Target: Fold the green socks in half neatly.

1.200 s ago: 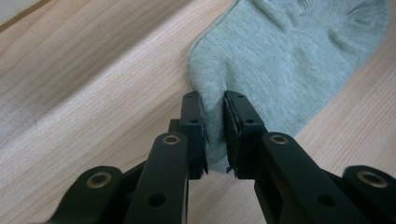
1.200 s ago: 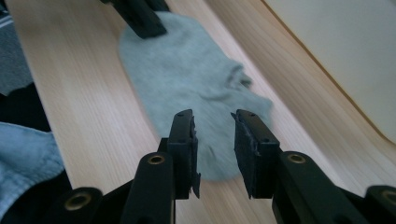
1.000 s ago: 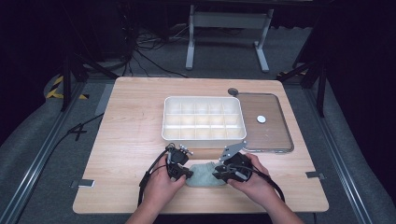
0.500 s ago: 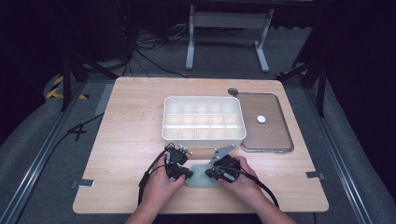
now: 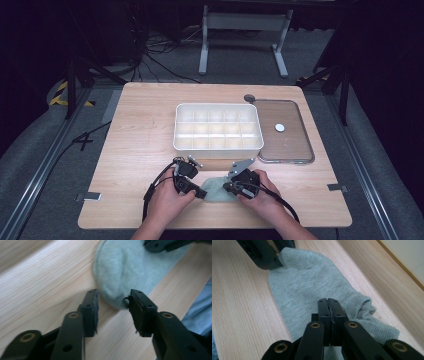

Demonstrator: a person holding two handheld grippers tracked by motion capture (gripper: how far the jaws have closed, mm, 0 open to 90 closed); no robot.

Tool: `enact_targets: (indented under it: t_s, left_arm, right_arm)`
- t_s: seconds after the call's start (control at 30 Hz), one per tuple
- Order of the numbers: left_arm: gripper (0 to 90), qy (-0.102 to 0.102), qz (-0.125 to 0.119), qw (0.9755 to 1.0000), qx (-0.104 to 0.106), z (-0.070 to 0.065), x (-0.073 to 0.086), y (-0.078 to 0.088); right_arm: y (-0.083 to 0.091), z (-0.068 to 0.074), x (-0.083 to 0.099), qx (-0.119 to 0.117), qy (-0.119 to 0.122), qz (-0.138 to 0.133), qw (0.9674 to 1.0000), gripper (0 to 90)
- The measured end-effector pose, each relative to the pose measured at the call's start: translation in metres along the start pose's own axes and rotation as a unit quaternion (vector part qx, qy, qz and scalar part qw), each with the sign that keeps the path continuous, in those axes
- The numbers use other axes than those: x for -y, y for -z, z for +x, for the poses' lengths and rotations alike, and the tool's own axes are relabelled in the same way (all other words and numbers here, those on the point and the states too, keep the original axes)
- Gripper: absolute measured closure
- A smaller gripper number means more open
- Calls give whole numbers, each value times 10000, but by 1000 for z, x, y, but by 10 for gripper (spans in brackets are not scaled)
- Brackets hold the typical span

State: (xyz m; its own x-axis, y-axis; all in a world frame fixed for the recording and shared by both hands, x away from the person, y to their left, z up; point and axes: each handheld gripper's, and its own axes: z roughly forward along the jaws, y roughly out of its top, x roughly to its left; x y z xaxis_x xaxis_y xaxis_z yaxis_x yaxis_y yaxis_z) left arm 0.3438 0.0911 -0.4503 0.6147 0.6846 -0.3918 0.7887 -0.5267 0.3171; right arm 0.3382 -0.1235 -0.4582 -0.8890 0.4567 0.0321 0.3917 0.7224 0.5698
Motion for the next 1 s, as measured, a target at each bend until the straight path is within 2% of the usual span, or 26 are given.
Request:
enact_targets:
  t_s: [0.07,0.17,0.3,0.33,0.4,0.5,0.53,0.57,0.63,0.73,0.87,0.93,0.97,1.0]
  left_arm:
    - [643,-56,-41,10000,-69,-4,-1,-3]
    - [754,-78,-104,9999,-99,-7,-1,-6]
    - [814,-159,-191,9996,-154,-11,-1,-3]
    - [818,-195,-244,9994,-128,-11,-1,-1]
    - [821,-200,-434,9988,63,-12,-1,5]
    - [824,-397,-642,9971,125,-18,-3,12]
    - [824,-509,-802,9953,198,-24,-4,15]
    - [825,-509,-802,9953,198,-24,-4,15]
    - [825,-686,-946,9929,221,-30,-5,15]
    - [825,-903,-1020,9906,142,-37,-8,13]
    - [825,-823,-920,9922,165,-35,-8,14]
    - [825,-740,-858,9934,176,-32,-8,16]
    - [824,-675,-821,9942,175,-31,-8,17]
    - [824,-697,-767,9945,125,-30,-8,18]
  right_arm:
    - [0,0,0,28,0,-1,10000,900]
    - [0,0,1,14,-27,-22,10000,900]
    - [0,1,1,49,-23,-20,10000,900]
    - [1,1,2,28,-31,-25,10000,899]
    - [1,1,2,6,-50,-54,10000,899]
    - [1,0,5,-148,-138,-105,9997,899]
    - [1,-1,6,-210,-186,-124,9995,899]
    - [1,-1,6,-210,-186,-124,9995,899]
    - [0,-2,7,-267,-307,-201,9990,899]
    - [0,0,8,-248,-301,-226,9990,898]
    - [2,1,8,-264,-280,-238,9990,892]
    - [10,0,10,-310,-180,-428,9984,893]
    - [16,-2,11,-262,-217,-510,9981,892]
    - [22,-5,12,-269,-285,-556,9977,889]
